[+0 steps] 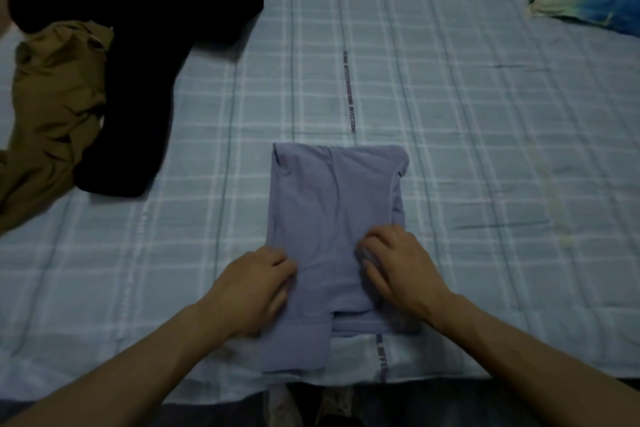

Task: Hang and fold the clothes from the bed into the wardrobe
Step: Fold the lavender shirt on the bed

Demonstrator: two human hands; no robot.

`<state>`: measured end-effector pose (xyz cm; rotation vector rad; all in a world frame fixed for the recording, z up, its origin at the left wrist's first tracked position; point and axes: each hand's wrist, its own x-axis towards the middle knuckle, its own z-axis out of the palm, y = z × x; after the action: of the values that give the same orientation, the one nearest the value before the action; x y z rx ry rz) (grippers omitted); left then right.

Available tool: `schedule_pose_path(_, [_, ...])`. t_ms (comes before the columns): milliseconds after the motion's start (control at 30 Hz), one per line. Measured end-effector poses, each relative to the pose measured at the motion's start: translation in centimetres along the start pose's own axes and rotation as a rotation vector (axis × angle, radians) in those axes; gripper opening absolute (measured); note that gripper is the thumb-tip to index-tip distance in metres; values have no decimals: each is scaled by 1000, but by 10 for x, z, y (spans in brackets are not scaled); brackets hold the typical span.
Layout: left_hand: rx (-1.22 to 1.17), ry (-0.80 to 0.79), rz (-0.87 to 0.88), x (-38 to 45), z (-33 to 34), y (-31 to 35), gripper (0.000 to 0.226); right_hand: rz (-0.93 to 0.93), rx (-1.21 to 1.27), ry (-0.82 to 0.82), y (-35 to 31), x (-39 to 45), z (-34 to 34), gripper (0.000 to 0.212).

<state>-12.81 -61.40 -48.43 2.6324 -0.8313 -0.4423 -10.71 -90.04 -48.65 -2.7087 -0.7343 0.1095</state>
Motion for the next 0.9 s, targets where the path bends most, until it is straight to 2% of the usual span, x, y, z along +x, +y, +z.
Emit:
schedule_pose_path(33, [14, -3, -10, 4, 0, -1, 26, -1, -21, -3, -1, 4, 4, 39])
schedule_pose_path(67, [48, -38, -5, 8, 2, -2, 31, 11, -37, -85, -2, 6, 10, 57])
schedule_pose_path(133, [121, -179, 7, 15, 6, -2, 42, 41, -113, -367, -4, 6, 23, 87])
schedule_pose_path(167, [141, -237, 3, 18, 7, -3, 46, 35, -149, -463, -3, 6, 29, 93])
schedule_pose_path(233, [104, -249, -22, 28, 3, -7, 45, 20, -153, -497, -3, 9, 32, 95])
schedule_pose_path(300, [-41, -132, -76, 42, -8, -13, 37, 42, -47, -423, 0, 22, 21, 87])
schedule_pose_path(367, [-155, 91, -144, 61, -20, -22, 27, 76, 138, -257, 6, 40, 6, 57])
schedule_pose_path(433, [-178, 275, -260, 84, -32, -35, 20, 103, 194, -42, 18, 60, -7, 34])
schedule_pose_path(500, [-196, 335, -397, 108, -43, -48, 29, 154, 159, 101, 35, 83, -16, 34])
schedule_pose_path(533, [-200, 341, -434, 120, -47, -55, 36, 189, 131, 119, 44, 95, -19, 38])
schedule_pose_path(633, [-179, 302, -478, 150, -54, -70, 46, 252, -7, 2, 73, 127, -23, 55])
schedule_pose_path(733, [-136, 186, -485, 174, -55, -82, 45, 278, -29, -106, 96, 149, -21, 57])
schedule_pose_path(833, [-130, 89, -488, 184, -58, -90, 38, 328, 0, -202, 112, 157, -21, 45])
schedule_pose_path(900, [-78, 100, -460, 184, -59, -96, 21, 311, 27, -208, 121, 156, -21, 27])
